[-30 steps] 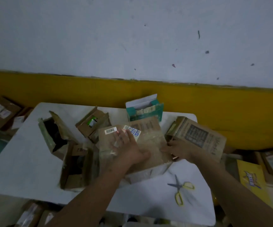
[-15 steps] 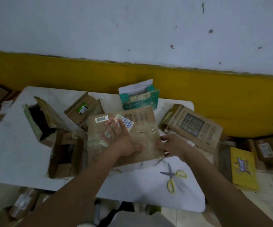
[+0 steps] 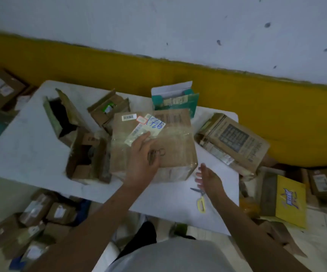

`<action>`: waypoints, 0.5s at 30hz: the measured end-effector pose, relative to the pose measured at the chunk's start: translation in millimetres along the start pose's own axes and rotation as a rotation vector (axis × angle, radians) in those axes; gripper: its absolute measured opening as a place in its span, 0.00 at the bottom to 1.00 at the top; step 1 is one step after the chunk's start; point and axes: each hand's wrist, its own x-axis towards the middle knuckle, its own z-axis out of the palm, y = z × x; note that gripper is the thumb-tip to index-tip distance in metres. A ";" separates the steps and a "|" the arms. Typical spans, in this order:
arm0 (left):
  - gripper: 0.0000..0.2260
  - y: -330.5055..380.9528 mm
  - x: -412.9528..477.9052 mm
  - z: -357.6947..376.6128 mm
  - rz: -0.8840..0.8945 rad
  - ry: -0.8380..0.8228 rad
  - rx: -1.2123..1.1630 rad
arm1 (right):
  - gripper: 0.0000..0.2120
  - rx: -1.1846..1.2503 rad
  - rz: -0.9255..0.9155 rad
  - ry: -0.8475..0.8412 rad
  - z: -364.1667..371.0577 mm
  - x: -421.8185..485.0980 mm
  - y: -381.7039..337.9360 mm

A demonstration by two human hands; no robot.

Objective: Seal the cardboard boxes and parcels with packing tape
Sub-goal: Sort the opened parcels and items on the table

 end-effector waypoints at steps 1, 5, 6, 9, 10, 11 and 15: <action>0.13 0.4 -21.8 -0.5 0.063 0.089 0.025 | 0.19 -0.142 -0.006 -0.009 0.3 0.5 24.5; 0.05 -1.3 -111.9 15.7 0.089 0.062 0.076 | 0.05 -0.536 -0.053 -0.147 5.5 -6.6 98.1; 0.05 -4.3 -132.9 24.9 -0.031 -0.020 0.026 | 0.06 -0.557 -0.150 -0.125 5.7 -6.6 108.7; 0.03 -11.8 -178.1 64.2 -0.641 -0.324 -0.114 | 0.15 -0.698 -0.039 -0.056 7.0 -17.8 129.0; 0.03 -19.3 -188.7 84.1 -0.809 -0.440 -0.131 | 0.16 -0.768 -0.001 -0.054 4.0 -18.4 140.6; 0.03 -27.1 -197.7 104.2 -0.911 -0.544 -0.160 | 0.18 -0.874 0.042 -0.078 2.5 -18.9 148.6; 0.21 -33.8 -207.4 166.4 -1.221 -0.619 -0.448 | 0.20 -0.949 0.060 -0.136 -4.6 -25.8 175.6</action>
